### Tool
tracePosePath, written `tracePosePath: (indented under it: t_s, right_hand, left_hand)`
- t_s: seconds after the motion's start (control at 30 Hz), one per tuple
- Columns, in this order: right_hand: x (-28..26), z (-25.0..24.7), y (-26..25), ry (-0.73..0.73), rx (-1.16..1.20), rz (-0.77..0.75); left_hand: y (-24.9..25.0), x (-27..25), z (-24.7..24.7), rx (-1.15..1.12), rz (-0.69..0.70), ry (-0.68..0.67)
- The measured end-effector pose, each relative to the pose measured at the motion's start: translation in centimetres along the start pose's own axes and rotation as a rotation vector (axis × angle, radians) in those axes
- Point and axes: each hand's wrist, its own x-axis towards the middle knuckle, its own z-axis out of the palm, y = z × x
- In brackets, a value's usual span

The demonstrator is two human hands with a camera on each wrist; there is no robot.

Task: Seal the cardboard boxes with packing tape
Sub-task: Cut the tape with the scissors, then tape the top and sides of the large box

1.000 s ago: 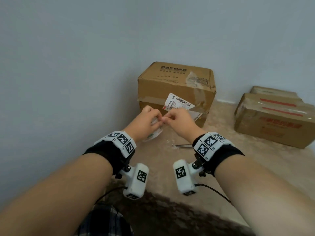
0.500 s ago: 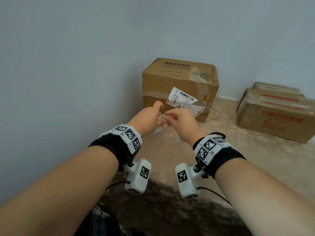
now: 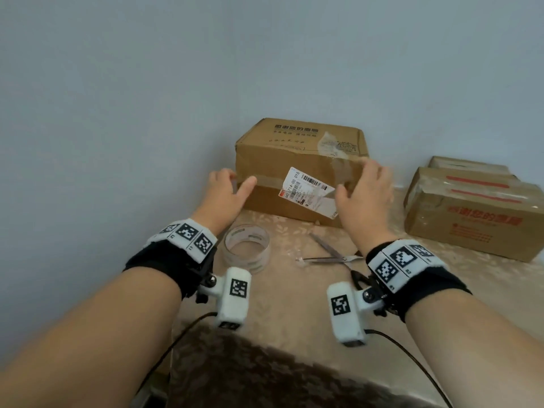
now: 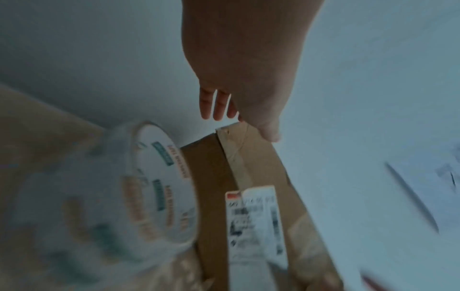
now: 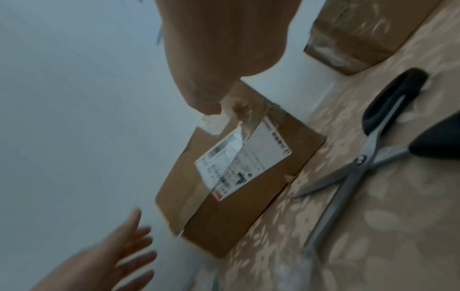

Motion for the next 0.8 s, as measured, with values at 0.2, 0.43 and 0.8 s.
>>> tracePosePath:
  t_s: [0.2, 0.43, 0.8]
  right_hand:
    - [1.3, 4.1, 4.5, -0.264, 0.503, 0.422]
    - [2.8, 1.7, 4.3, -0.132, 0.611, 0.303]
    - [5.9, -5.3, 2.5, 0.101, 0.481, 0.267]
  left_hand:
    - [-0.8, 2.2, 1.7, -0.306, -0.171, -0.134]
    - [1.0, 3.0, 1.3, -0.58, -0.106, 0.059]
    - [6.0, 2.9, -1.8, -0.463, 0.031, 0.21]
